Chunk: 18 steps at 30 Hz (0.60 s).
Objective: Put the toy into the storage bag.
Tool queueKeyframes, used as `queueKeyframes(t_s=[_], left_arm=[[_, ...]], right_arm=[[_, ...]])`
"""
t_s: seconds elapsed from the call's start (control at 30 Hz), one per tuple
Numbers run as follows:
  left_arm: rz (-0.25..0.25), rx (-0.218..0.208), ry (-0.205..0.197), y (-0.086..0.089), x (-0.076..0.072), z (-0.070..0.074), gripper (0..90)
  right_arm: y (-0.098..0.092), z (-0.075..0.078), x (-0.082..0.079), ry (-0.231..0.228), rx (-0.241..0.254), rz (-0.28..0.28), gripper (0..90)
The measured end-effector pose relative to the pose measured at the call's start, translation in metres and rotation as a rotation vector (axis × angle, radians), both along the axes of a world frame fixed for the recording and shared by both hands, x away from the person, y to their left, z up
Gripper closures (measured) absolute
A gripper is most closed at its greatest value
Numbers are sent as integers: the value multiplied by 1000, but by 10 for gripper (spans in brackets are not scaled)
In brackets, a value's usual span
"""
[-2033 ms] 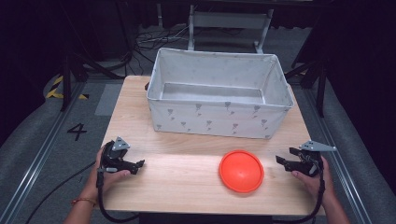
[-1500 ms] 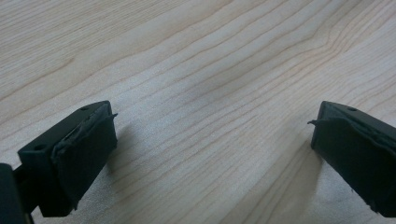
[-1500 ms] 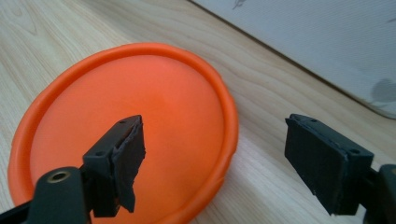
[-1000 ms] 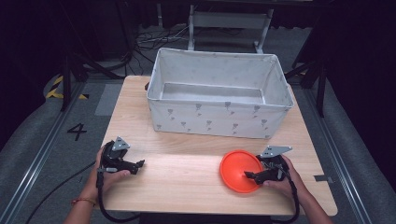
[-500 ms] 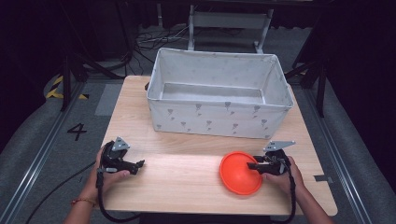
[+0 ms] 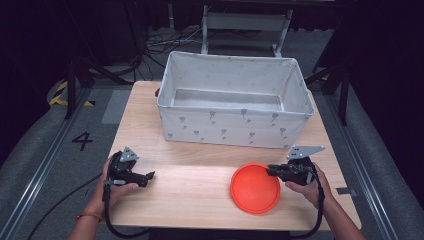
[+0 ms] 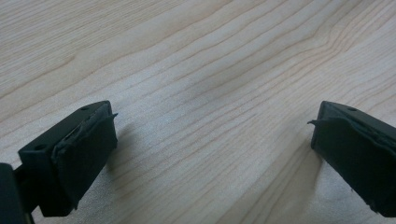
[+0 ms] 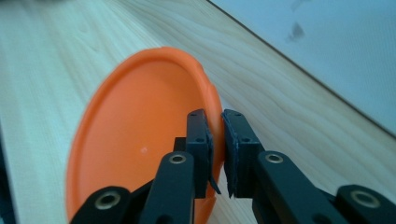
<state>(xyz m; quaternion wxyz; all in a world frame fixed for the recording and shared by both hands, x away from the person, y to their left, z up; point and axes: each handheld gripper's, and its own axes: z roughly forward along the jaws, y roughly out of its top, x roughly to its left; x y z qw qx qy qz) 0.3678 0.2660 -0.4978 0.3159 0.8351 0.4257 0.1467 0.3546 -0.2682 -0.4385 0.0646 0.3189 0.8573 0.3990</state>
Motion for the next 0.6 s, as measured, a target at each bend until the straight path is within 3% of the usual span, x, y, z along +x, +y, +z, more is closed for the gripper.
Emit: queueKeyframes(t_s=[0.17, 0.2, 0.37, 0.6], left_arm=[[-1, 1, -2, 0, 0, 0, 6], [-1, 1, -2, 0, 0, 0, 6], [0, 0, 1, 0, 0, 0, 6], [0, 0, 0, 0, 0, 0, 6]], right_arm=[[24, 30, -11, -73, -115, 105, 821], [24, 30, -11, -73, -115, 105, 821], [49, 57, -20, -141, -211, 205, 822], [58, 73, -22, -168, -234, 248, 824]])
